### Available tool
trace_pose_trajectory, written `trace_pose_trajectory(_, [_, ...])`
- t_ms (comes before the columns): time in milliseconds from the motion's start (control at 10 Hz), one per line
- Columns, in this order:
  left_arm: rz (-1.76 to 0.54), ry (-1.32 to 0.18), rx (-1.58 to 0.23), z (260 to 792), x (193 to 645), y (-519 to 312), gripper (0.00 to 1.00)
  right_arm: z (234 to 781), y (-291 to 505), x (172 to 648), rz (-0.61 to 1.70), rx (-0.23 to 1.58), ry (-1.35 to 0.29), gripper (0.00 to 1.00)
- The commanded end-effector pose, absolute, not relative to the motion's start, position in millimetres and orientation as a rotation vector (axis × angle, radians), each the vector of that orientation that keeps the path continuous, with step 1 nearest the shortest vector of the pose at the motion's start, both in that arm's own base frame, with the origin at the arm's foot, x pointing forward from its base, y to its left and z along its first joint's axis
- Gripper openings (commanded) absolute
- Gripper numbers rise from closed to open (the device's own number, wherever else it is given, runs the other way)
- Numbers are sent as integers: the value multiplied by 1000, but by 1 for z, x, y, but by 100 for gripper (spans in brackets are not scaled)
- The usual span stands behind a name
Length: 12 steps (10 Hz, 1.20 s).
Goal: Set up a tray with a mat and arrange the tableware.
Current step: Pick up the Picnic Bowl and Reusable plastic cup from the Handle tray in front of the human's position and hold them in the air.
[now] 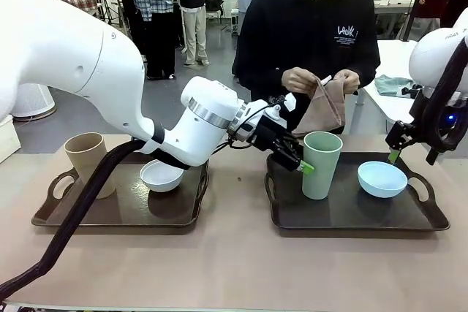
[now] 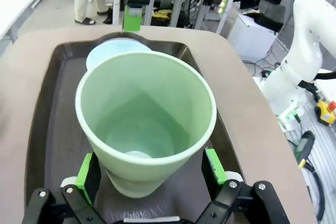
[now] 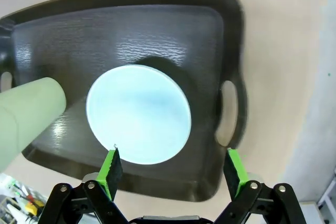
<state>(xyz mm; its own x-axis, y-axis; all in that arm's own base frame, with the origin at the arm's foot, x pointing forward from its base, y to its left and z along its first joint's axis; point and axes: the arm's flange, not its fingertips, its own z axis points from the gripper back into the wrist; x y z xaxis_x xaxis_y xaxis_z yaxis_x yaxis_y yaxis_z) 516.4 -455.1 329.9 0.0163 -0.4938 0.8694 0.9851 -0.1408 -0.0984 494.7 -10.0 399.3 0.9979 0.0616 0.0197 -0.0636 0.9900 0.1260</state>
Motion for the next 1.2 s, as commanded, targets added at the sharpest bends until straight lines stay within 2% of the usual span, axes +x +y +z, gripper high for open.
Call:
trace_pose_trajectory(0, [-1449,-675,-952,327,515,-449,100,406,-13,492,54,94,-25,100])
trace_pose_trajectory(300, [-1475,-696,-957,329,517,-454,100,400,-11,496,64,126,-18,100])
trace_pose_trajectory(500, [-1486,-691,-957,328,518,-460,100,374,-12,518,54,147,34,100])
trace_pose_trajectory(1100, [-1567,-706,-982,311,521,-497,100,330,-22,539,36,92,54,100])
